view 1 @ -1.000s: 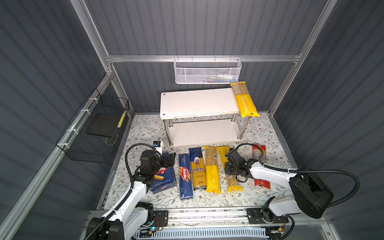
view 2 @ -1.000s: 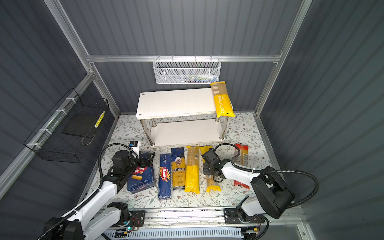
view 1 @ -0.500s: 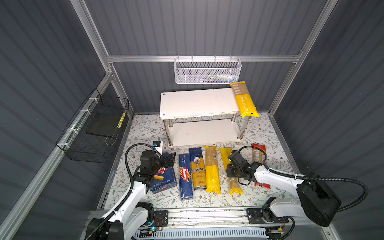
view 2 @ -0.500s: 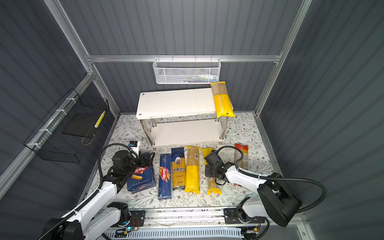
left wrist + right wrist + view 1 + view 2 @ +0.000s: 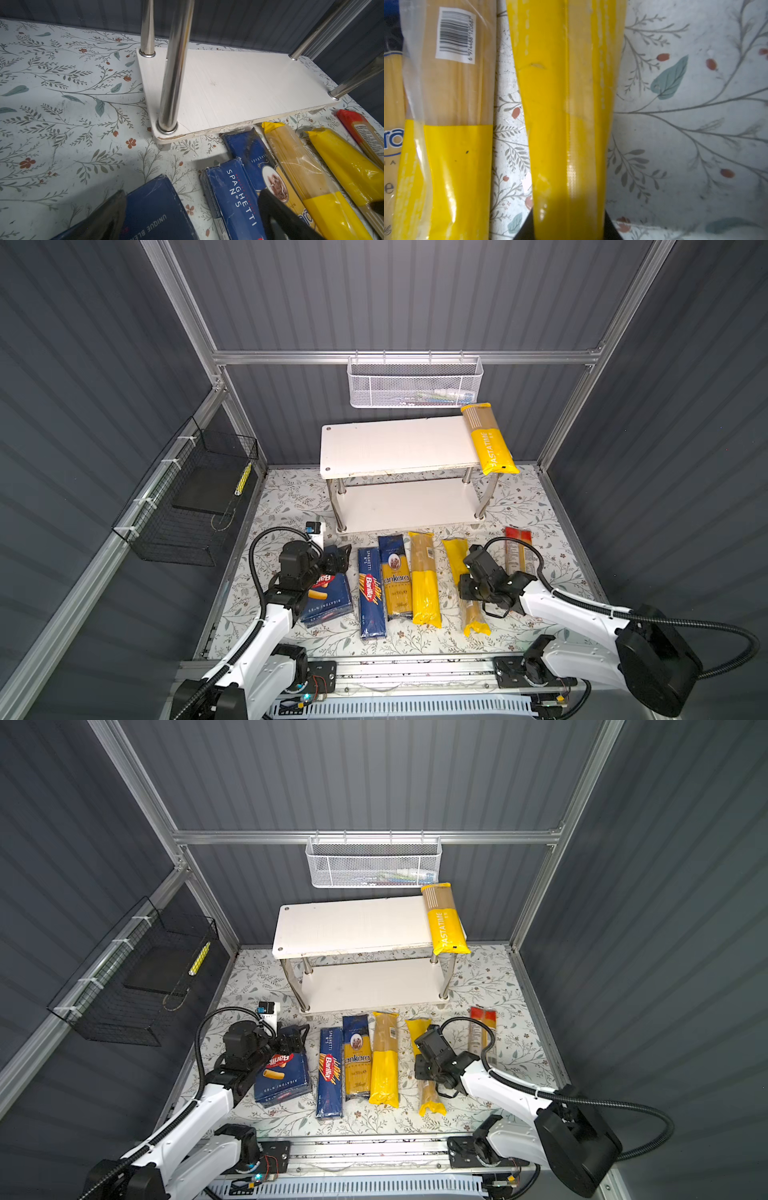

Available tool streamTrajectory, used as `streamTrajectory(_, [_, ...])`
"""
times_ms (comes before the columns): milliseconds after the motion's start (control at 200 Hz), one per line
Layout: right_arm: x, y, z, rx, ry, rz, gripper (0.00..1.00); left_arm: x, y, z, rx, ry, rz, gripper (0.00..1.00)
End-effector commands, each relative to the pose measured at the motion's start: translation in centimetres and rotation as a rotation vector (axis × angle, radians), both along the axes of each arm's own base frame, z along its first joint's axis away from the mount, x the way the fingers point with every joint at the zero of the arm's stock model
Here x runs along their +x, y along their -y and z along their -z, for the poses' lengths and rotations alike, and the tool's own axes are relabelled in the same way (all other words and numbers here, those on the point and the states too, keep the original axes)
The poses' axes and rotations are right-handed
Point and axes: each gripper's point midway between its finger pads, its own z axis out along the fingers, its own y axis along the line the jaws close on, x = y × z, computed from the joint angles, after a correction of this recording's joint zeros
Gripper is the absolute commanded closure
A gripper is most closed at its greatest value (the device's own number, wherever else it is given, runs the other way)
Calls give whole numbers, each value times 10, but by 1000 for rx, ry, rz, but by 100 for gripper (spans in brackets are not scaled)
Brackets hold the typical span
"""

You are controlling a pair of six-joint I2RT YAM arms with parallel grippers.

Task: Place and organize the pasta boxes and bags onto the shelf
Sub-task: 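Lift the yellow bag upright with the right gripper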

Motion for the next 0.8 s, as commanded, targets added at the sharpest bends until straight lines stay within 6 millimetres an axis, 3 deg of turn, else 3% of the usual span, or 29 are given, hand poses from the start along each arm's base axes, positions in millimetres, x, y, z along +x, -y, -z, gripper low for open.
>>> streamTrajectory(0, [12, -8, -22, 67, 72, 8, 87, -4, -1, 3, 7, -2, 1, 0])
streamTrajectory(405, [15, -8, -63, 133, 149, 9, 100, -4, -5, 2, 10, 1, -22, 0])
streamTrajectory(795, [20, -14, -127, 134, 233, -70, 100, -4, -4, 3, 9, -1, -18, 0])
